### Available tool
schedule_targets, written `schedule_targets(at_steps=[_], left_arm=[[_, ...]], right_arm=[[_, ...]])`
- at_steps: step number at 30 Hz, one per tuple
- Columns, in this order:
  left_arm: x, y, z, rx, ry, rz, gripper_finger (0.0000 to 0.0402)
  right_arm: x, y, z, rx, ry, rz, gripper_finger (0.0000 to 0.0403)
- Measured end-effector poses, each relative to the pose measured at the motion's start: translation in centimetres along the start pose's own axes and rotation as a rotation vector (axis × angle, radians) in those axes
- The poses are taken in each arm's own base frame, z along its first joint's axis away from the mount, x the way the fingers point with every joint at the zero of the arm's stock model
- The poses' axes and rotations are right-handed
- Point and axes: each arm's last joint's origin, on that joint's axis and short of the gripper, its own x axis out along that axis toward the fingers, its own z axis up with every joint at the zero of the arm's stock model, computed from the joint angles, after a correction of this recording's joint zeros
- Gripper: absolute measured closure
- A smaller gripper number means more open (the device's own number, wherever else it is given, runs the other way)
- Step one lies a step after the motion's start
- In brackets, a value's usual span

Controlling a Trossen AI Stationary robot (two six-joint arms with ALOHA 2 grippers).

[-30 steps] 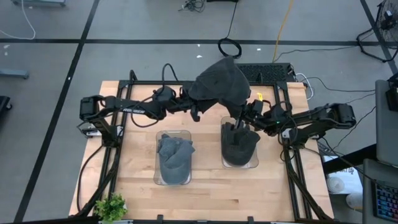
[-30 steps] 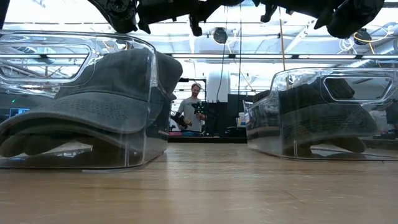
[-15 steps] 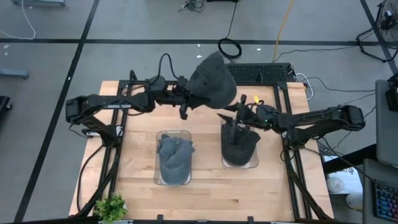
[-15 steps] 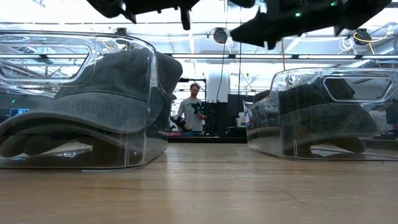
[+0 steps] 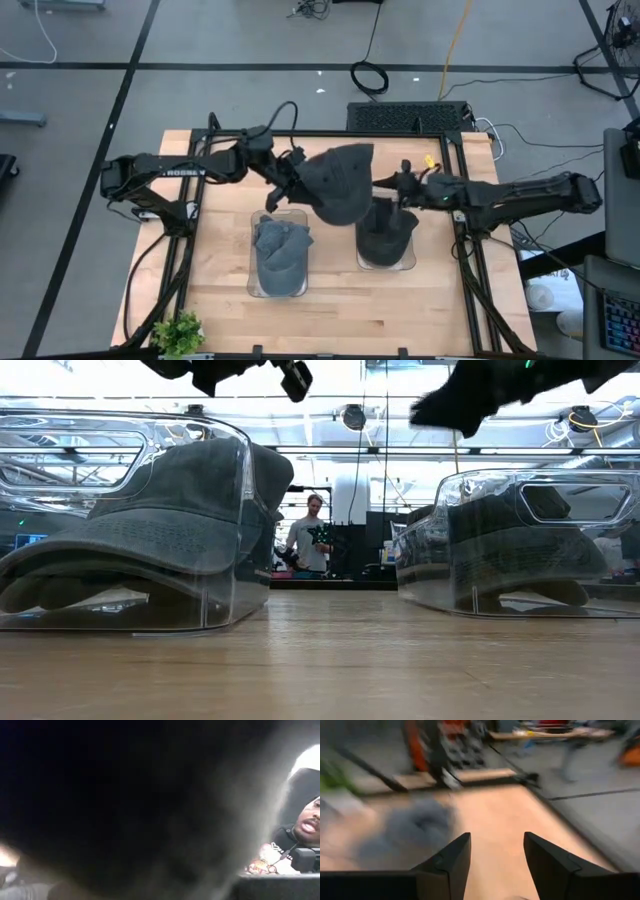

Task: Pick & Place hat
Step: Put the black cap into the right transparent bin

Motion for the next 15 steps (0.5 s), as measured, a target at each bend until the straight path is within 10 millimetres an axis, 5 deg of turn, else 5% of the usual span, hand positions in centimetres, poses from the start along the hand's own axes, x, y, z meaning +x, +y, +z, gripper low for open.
schedule_targets(at_steps=[5,15], left_arm=[[0.6,-0.2,-0.4,0.011,0.009,-0.004,0.0392],[2.6,-2.0,-1.2,0.073,0.032,-0.060,0.0392]], right_arm=[[-1.4,-0.6,1.1,0.254,-0.028,0.286,0.0243],[-0.7,0.0,2.4,0.346,-0.124,0.545,0.0244]])
